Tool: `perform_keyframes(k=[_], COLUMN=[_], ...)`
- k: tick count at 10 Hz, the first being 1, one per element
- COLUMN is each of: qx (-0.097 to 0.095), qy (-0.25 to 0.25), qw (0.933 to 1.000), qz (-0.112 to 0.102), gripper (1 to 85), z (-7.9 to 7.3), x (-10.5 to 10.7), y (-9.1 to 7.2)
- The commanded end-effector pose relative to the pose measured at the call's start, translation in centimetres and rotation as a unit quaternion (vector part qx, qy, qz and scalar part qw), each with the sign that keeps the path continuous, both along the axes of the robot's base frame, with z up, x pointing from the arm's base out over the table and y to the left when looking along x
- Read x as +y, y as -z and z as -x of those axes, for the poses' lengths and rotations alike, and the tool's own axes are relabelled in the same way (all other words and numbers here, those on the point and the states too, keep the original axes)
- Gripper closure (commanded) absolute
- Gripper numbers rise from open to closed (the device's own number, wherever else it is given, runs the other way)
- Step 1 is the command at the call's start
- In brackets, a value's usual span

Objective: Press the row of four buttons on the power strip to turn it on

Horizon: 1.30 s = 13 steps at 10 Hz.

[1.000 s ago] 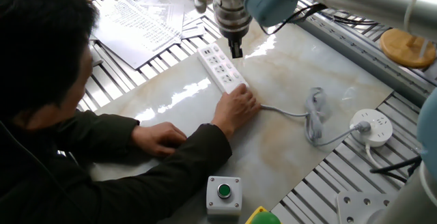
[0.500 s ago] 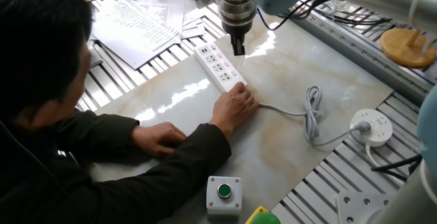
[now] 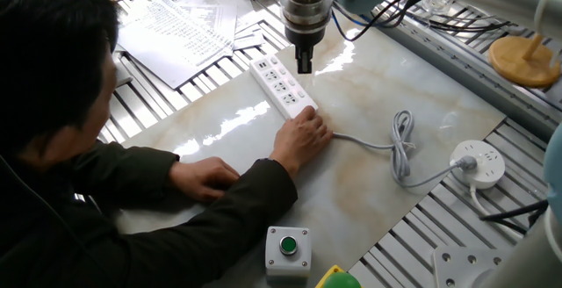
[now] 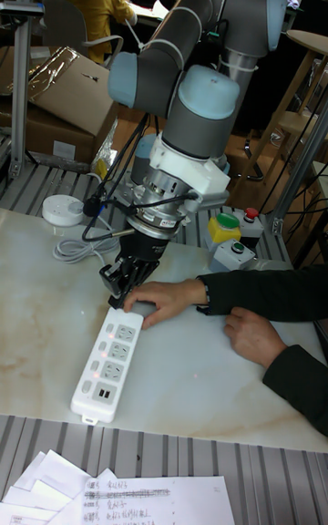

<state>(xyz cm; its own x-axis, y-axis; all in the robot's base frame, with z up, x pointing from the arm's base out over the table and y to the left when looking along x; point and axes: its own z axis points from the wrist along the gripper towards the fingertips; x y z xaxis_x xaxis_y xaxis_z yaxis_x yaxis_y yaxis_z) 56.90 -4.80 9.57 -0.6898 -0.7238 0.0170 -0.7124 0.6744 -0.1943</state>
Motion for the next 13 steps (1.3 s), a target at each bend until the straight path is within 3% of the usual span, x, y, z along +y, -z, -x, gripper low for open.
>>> perform_keyframes(k=[1, 3, 4, 5, 7, 9, 13], qx=[-0.013, -0.02, -0.014, -0.009, -0.007, -0.021, -0.008], qy=[0.022, 0.018, 0.006, -0.01, -0.041, -0.059, -0.068], qw=[0.9995, 0.9996, 0.9999, 0.9999, 0.9991, 0.9981, 0.9976], qz=[-0.02, -0.008, -0.006, -0.007, 0.012, 0.005, 0.013], gripper=[84.7, 84.7, 84.7, 84.7, 84.7, 84.7, 84.7], z=[-0.4, -0.8, -1.0, -3.9, -9.1, -12.1, -12.9], x=[0.7, 0.2, 0.0, -0.9, -2.5, -2.7, -3.7], y=[-0.1, -0.3, -0.3, -0.7, -1.8, -0.5, 3.0])
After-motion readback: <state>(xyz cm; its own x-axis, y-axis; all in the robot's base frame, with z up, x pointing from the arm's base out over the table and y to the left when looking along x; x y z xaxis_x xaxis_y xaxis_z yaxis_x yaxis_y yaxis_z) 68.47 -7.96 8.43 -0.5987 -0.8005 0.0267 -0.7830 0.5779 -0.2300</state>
